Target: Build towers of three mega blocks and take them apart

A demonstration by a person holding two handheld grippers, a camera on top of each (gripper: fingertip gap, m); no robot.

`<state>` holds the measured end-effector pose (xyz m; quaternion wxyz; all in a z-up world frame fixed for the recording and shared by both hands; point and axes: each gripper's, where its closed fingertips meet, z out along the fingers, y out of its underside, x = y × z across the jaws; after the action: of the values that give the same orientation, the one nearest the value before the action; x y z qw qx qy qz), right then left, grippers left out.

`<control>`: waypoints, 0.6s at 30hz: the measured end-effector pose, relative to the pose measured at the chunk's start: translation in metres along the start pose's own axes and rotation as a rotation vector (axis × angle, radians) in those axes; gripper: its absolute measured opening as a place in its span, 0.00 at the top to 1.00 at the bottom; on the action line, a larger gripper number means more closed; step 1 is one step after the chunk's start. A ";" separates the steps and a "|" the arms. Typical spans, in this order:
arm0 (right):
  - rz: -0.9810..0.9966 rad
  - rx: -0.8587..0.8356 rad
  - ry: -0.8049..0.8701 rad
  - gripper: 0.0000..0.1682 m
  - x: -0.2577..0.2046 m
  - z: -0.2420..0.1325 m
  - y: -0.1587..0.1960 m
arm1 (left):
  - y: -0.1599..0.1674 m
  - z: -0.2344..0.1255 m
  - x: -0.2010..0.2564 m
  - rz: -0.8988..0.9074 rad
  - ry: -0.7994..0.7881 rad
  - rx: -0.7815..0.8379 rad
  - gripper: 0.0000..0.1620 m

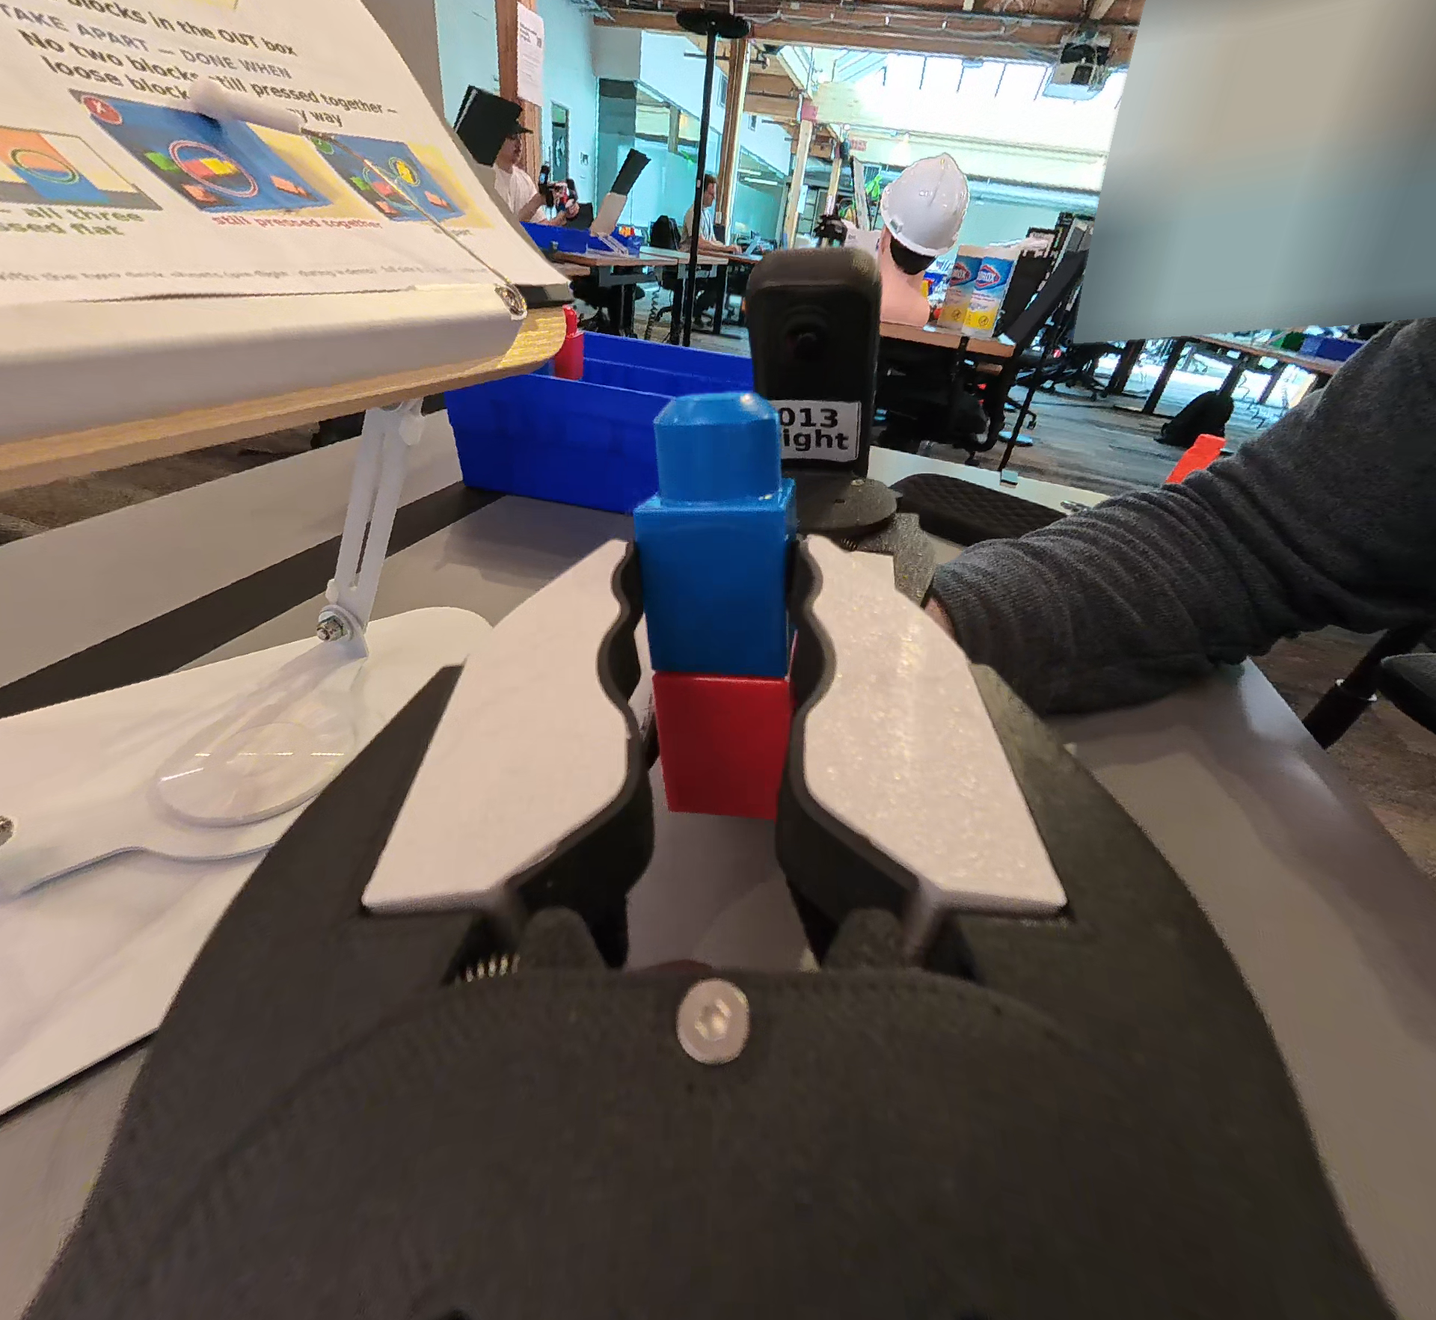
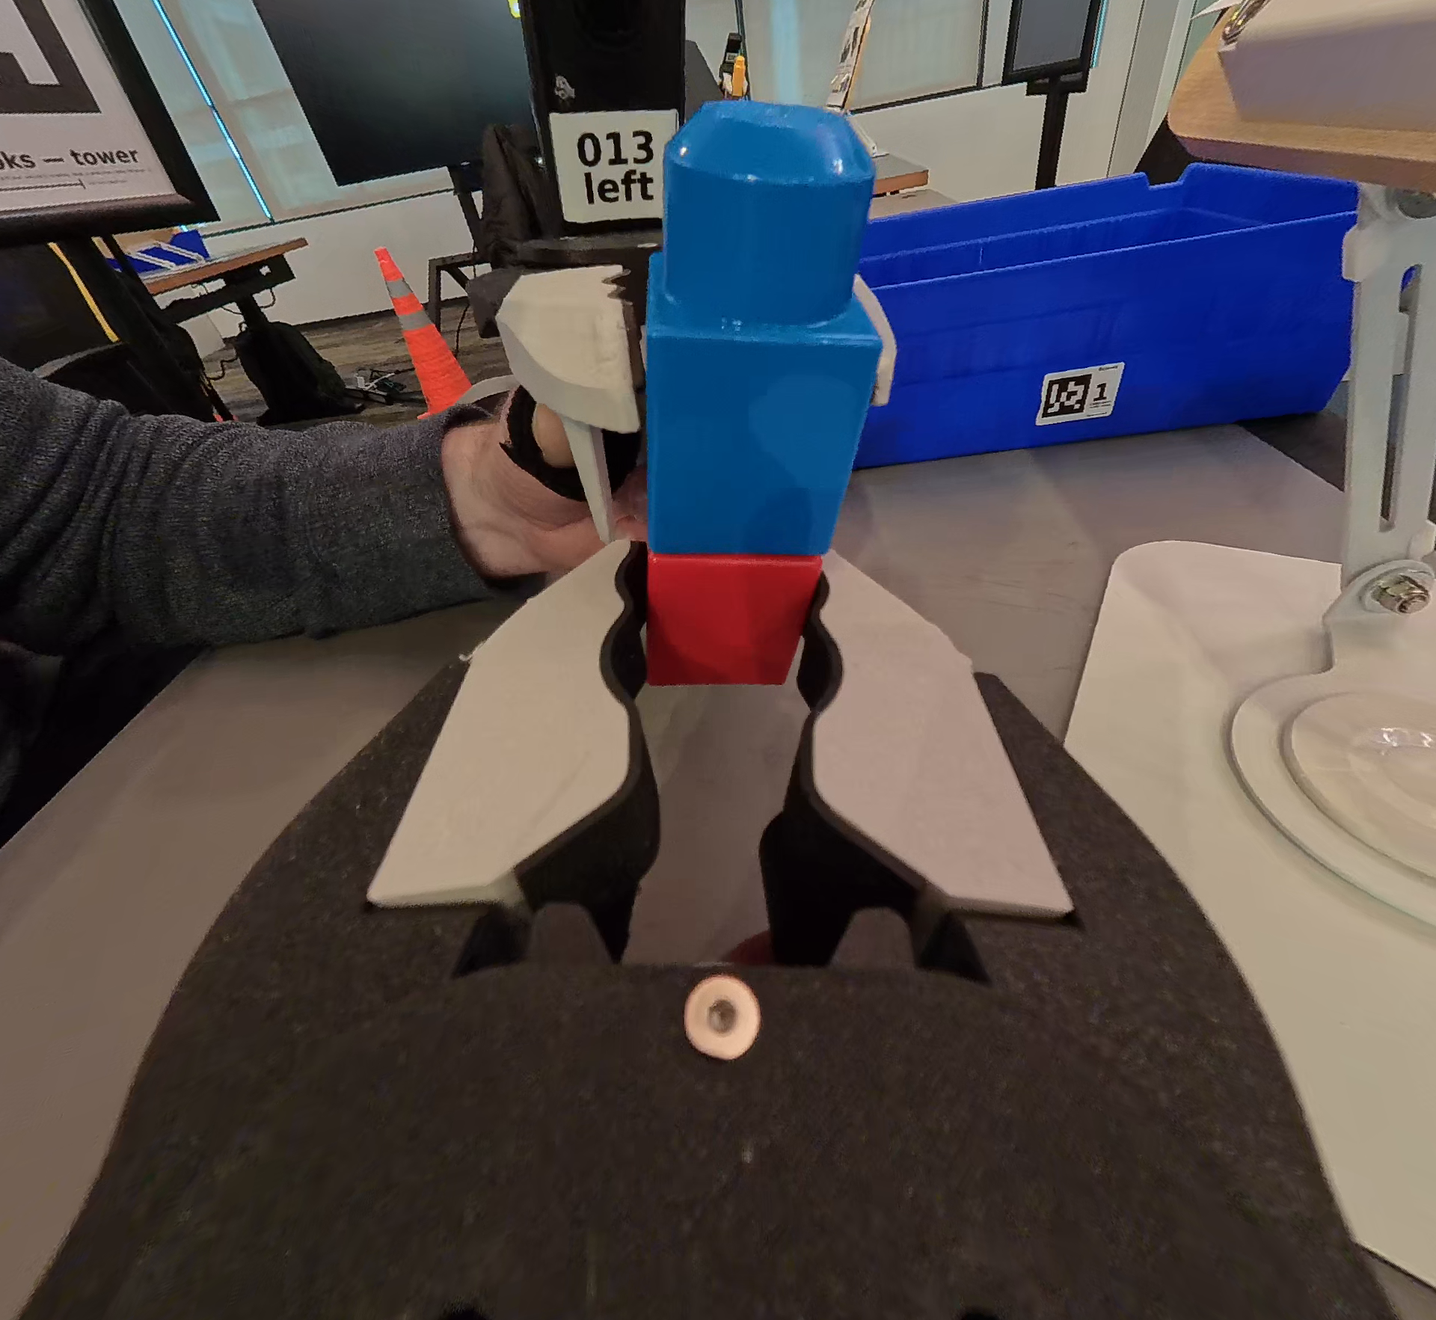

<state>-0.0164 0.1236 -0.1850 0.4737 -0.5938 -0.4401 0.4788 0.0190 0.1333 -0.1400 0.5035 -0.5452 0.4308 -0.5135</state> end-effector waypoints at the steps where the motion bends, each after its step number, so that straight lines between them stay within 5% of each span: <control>1: -0.002 -0.001 -0.001 0.79 0.000 0.000 0.000 | 0.000 0.000 0.001 0.004 0.001 -0.006 0.78; 18: -0.042 -0.020 0.011 0.79 -0.003 0.003 0.003 | 0.003 -0.004 0.005 -0.032 0.065 -0.016 0.78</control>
<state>-0.0194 0.1203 -0.1875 0.4802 -0.5919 -0.4545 0.4609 0.0152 0.1278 -0.1424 0.4765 -0.5391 0.4424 -0.5355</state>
